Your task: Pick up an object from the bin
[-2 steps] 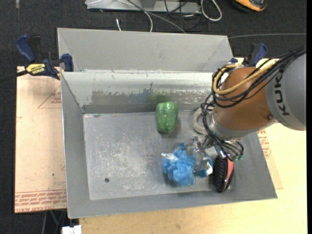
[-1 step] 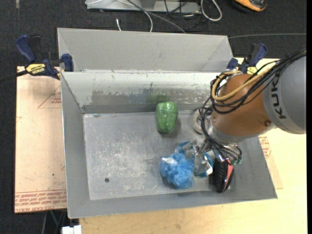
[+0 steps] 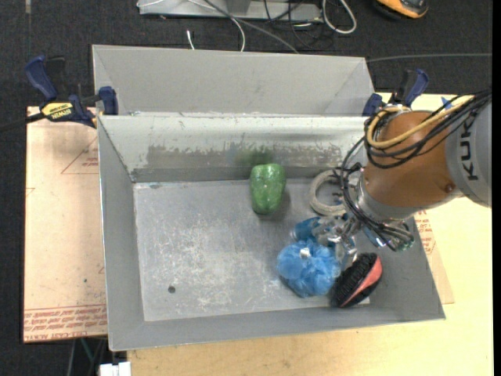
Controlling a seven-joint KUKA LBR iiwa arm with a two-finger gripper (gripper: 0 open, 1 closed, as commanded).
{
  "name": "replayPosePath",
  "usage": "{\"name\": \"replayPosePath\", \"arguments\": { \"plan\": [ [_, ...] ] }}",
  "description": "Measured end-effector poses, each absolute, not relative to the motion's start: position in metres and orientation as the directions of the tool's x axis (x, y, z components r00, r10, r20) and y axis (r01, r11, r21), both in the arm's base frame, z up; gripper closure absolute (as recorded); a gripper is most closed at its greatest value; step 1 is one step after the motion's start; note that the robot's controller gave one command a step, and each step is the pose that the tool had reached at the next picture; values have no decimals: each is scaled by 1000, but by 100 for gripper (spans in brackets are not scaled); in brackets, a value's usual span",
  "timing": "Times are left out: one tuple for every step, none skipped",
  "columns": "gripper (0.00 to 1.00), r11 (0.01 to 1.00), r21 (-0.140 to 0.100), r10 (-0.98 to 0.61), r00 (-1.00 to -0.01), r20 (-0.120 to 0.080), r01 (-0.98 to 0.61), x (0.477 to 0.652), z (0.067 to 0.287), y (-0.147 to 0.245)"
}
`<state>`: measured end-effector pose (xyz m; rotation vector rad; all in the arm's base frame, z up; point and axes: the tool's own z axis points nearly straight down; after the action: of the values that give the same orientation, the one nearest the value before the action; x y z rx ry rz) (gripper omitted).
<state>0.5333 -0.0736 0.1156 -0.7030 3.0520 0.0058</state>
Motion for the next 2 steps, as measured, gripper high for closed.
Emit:
{"name": "replayPosePath", "arguments": {
  "plan": [
    [100, 904, 0, -428, -904, -12, -428, 531, 113, -69],
    [100, 732, -1, -681, -732, -12, -681, 510, 110, -79]
  ]
}}
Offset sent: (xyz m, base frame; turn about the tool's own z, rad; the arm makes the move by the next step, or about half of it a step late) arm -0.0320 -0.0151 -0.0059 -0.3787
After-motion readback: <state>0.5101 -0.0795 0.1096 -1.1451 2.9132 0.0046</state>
